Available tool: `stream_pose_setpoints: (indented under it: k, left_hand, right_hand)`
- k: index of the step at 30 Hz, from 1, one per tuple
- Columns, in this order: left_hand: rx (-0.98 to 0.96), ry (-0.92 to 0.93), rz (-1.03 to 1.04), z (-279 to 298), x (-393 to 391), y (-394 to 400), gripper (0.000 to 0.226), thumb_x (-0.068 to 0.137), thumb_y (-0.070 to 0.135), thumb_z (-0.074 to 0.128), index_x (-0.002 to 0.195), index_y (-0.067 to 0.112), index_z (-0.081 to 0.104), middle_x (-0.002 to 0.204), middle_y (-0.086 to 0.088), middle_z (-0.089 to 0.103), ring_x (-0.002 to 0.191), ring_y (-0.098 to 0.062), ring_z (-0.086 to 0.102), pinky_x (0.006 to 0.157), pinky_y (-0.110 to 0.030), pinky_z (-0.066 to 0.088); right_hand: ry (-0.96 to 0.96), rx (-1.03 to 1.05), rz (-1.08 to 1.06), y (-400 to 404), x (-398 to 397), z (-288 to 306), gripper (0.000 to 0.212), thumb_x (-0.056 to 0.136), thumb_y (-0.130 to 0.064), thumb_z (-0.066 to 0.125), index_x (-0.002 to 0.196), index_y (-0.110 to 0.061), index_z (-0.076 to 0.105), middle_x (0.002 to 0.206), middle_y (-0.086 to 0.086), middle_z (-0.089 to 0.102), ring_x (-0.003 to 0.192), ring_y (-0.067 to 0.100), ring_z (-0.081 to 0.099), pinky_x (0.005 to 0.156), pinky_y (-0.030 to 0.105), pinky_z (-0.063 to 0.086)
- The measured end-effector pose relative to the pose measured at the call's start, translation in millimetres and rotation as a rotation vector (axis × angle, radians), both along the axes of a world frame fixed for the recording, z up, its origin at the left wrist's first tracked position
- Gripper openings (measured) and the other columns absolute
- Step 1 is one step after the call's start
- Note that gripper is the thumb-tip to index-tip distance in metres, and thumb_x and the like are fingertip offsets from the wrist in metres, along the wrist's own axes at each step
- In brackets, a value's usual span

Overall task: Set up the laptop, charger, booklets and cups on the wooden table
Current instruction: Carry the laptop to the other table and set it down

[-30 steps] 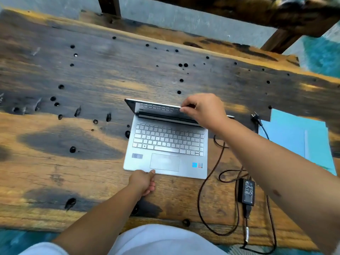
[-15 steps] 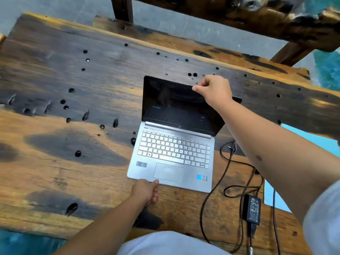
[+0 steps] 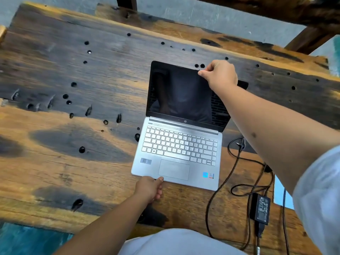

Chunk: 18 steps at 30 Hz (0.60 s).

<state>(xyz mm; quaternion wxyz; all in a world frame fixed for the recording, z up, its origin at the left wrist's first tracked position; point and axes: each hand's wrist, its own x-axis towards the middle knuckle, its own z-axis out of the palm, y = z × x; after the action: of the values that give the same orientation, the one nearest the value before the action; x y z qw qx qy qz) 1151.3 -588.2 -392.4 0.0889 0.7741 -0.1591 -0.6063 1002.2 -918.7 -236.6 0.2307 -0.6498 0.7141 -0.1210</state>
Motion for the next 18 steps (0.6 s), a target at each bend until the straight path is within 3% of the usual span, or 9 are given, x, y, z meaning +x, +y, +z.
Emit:
stream_pose_setpoints:
  k: [3,9,11,14,16,18]
  left_hand:
    - [-0.019,-0.002,0.008,-0.5,-1.4,2.1,0.041,0.092,0.039,0.063,0.066,0.008,0.065,0.05,-0.003,0.065,0.037,-0.013,0.055,0.037,-0.017,0.036]
    - [-0.039,-0.007,-0.004,5.4,-0.5,2.9,0.041,0.092,0.041,0.063,0.067,0.009,0.066,0.053,-0.004,0.067,0.041,-0.015,0.058,0.041,-0.019,0.038]
    - [-0.054,-0.026,-0.011,8.5,-2.5,3.0,0.042,0.093,0.04,0.062,0.065,0.009,0.065,0.053,-0.005,0.067,0.042,-0.016,0.058,0.045,-0.021,0.04]
    - [-0.1,-0.096,-0.103,16.9,-6.5,4.0,0.048,0.095,0.045,0.056,0.06,0.012,0.063,0.058,-0.007,0.07,0.047,-0.017,0.061,0.055,-0.027,0.044]
    - [-0.166,-0.155,-0.195,25.6,-9.0,4.1,0.047,0.095,0.048,0.052,0.065,0.013,0.062,0.064,-0.006,0.072,0.058,-0.02,0.065,0.065,-0.03,0.049]
    - [-0.254,-0.24,-0.334,35.9,-11.2,4.6,0.039,0.092,0.053,0.051,0.082,0.017,0.062,0.076,-0.002,0.071,0.074,-0.021,0.065,0.076,-0.034,0.052]
  right_hand:
    - [0.025,-0.041,0.014,1.2,-1.0,-1.5,0.02,0.086,-0.048,0.069,0.081,-0.03,0.063,0.092,-0.004,0.072,0.1,0.021,0.064,0.099,0.046,0.046]
    - [0.02,-0.128,0.06,10.9,-9.2,-7.8,0.019,0.087,-0.051,0.066,0.084,-0.032,0.069,0.082,-0.01,0.066,0.104,0.019,0.063,0.099,0.042,0.046]
    - [0.005,-0.121,0.084,18.4,-17.2,-10.4,0.027,0.086,-0.053,0.065,0.104,-0.033,0.073,0.104,-0.006,0.071,0.12,0.02,0.057,0.106,0.04,0.04]
    - [-0.031,-0.116,0.072,45.4,-38.6,-14.5,0.045,0.084,-0.053,0.066,0.127,-0.04,0.062,0.141,-0.001,0.054,0.137,0.023,0.039,0.111,0.034,0.026]
    - [-0.054,-0.102,0.074,78.4,-56.2,-20.2,0.05,0.086,-0.051,0.066,0.132,-0.034,0.06,0.143,-0.004,0.055,0.138,0.022,0.038,0.112,0.039,0.027]
    - [-0.037,-0.042,0.062,122.4,-74.9,-29.6,0.053,0.087,-0.052,0.064,0.134,-0.029,0.059,0.139,-0.005,0.059,0.135,0.021,0.044,0.11,0.043,0.034]
